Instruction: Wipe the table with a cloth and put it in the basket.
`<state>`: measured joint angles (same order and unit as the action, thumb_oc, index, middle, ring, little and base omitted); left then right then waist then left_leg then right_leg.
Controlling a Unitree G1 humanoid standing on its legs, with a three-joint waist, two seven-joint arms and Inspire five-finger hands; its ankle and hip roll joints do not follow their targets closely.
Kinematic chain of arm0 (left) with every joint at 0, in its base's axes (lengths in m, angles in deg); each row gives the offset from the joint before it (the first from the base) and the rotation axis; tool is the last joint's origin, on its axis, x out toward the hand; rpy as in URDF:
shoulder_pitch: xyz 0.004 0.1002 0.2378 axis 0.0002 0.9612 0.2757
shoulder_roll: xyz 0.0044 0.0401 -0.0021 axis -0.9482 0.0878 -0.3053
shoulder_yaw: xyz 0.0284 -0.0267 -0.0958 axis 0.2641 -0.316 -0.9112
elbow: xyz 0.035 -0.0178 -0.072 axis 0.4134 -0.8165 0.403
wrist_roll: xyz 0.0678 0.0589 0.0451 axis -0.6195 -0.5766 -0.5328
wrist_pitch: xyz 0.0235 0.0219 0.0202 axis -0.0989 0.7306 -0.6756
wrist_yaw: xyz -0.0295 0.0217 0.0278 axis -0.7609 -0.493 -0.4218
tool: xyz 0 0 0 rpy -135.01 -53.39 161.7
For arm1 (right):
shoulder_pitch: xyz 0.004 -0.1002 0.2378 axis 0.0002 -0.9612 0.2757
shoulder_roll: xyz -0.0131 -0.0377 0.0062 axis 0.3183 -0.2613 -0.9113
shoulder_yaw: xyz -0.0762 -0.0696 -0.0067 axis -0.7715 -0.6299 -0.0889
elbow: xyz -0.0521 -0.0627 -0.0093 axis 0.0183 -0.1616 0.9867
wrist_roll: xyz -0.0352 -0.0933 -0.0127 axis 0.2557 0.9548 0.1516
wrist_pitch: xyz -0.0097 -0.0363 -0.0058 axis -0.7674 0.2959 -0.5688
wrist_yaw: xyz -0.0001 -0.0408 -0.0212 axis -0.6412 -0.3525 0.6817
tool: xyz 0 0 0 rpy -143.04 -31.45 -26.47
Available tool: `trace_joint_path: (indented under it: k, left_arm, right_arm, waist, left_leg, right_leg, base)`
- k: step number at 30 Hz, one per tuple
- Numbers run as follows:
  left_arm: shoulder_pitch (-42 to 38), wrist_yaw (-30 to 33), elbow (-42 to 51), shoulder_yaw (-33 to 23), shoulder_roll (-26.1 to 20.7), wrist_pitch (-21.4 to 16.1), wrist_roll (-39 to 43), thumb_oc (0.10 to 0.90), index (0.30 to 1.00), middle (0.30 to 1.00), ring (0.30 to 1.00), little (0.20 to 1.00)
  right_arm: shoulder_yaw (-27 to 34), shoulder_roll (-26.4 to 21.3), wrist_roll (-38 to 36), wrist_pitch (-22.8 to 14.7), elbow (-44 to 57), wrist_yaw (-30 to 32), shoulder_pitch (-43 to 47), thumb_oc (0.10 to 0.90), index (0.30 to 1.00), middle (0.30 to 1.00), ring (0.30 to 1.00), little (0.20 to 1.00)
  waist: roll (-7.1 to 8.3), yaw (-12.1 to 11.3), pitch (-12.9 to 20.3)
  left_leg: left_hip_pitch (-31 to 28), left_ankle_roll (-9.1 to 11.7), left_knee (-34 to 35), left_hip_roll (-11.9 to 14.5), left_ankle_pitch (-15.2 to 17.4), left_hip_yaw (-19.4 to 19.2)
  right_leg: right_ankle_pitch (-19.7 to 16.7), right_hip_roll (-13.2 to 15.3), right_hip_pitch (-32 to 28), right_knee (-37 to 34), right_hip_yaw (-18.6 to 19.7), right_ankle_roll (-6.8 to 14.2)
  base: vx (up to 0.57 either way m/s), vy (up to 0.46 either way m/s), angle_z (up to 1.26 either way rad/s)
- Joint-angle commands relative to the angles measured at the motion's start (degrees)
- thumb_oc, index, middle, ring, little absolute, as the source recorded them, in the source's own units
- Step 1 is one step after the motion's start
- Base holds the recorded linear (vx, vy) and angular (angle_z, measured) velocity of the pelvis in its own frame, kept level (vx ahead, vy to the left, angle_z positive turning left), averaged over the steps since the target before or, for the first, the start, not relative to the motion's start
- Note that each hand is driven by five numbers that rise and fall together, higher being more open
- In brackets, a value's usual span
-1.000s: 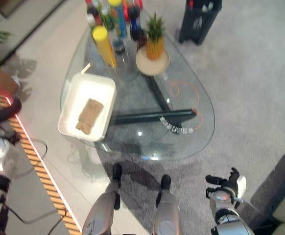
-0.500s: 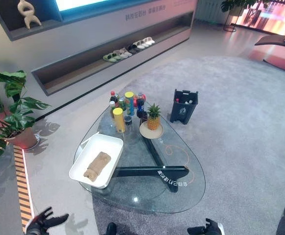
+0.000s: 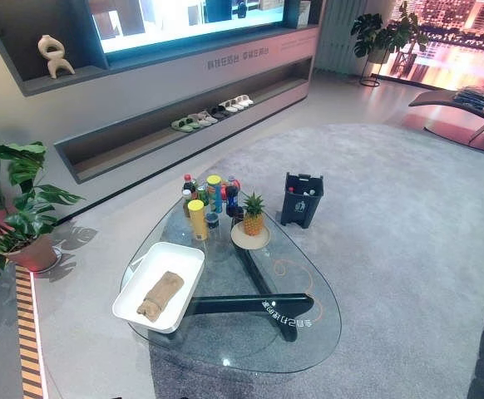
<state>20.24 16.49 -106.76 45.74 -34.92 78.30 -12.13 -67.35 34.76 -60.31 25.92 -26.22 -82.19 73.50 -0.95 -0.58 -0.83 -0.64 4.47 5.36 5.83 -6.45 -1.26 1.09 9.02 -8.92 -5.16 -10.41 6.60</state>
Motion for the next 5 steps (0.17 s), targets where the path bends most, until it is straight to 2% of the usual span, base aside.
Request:
trace_joint_path:
  k: [1,5]
  left_arm:
    - [-6.0,-1.1,-3.5,0.4,-0.7,0.6,-1.3,0.800,0.900,0.900,0.900,0.900]
    - [-6.2,-1.5,-3.4,1.1,-0.4,1.1,-1.5,0.800,0.900,0.900,0.900,0.900]
  right_arm:
    - [-1.2,-0.3,2.6,0.5,-2.5,-0.4,3.3,0.800,0.900,0.900,0.900,0.900]
    - [-1.9,-0.1,2.2,1.0,-2.3,-0.9,3.3,0.800,0.900,0.900,0.900,0.900]
  waist:
    - [0.52,-0.5,-2.2]
    - [0.32,-0.2,-2.2]
  left_leg:
    - [-4.9,0.4,-0.4,1.4,5.3,-3.3]
    - [-4.9,0.6,-0.4,1.7,5.4,-3.3]
  right_leg:
    - [-4.3,2.2,2.2,1.0,-0.5,1.7]
    - [-4.3,2.3,2.3,1.0,-0.4,1.7]
  base:
    - [0.00,0.000,0.00]
    - [0.00,0.000,0.00]
